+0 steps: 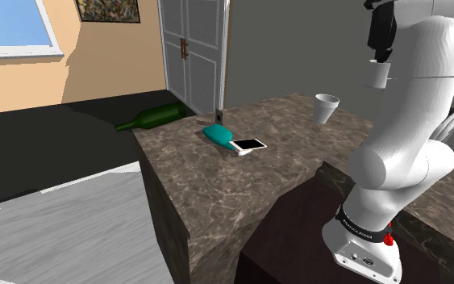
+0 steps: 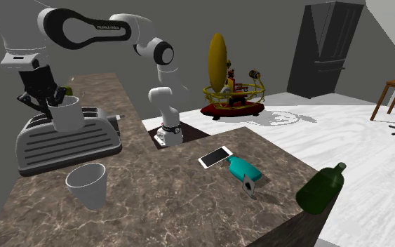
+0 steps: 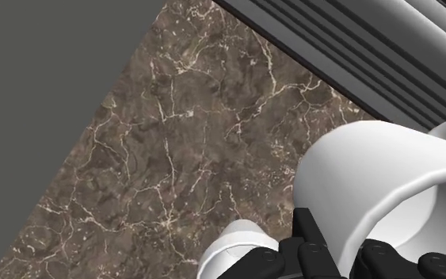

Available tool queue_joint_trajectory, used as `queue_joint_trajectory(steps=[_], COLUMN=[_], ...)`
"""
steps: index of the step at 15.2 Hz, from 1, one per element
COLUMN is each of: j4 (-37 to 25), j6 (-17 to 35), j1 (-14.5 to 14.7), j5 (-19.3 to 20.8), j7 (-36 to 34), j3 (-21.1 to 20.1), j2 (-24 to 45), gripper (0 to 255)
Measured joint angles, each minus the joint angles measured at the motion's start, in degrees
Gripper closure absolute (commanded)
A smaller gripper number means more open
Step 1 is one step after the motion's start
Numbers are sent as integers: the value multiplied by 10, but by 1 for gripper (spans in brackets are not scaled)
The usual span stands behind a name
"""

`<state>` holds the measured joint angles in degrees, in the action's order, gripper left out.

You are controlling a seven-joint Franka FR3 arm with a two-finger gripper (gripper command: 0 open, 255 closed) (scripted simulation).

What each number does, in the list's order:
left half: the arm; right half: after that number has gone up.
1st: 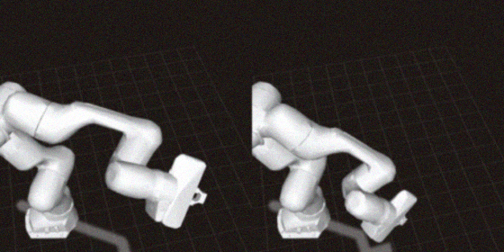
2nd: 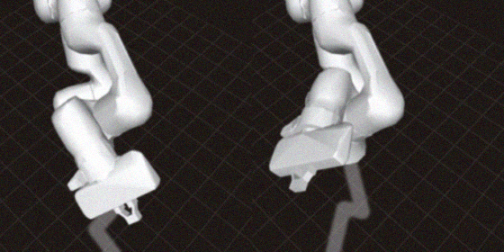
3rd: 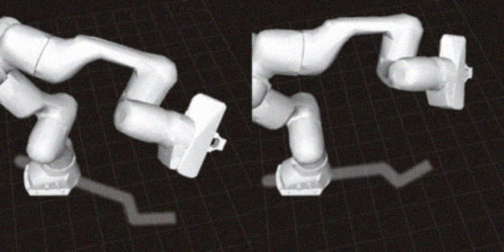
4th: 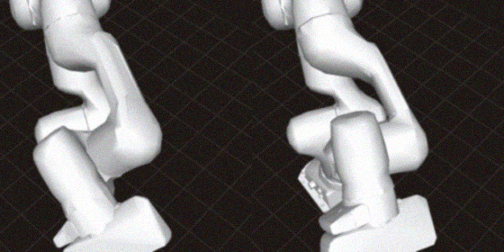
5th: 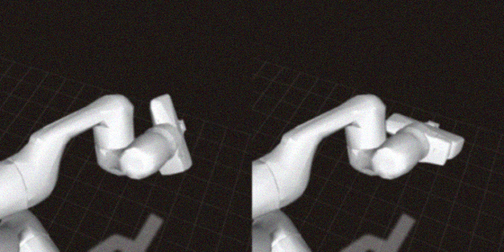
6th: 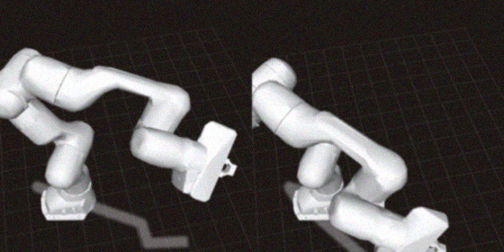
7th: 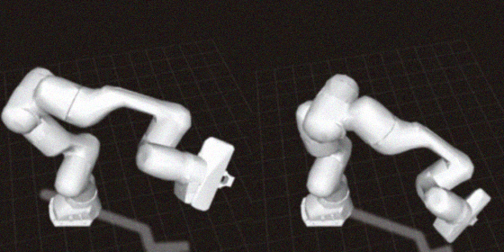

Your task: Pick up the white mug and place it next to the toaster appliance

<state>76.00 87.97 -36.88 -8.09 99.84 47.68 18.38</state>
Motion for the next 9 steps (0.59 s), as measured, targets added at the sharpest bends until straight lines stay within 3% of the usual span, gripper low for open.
queue_joint_trajectory(steps=[9], j4=[95], j6=[79], j1=[23], j5=[14], j7=[-11], j3=[0], j2=[-20], gripper=[255])
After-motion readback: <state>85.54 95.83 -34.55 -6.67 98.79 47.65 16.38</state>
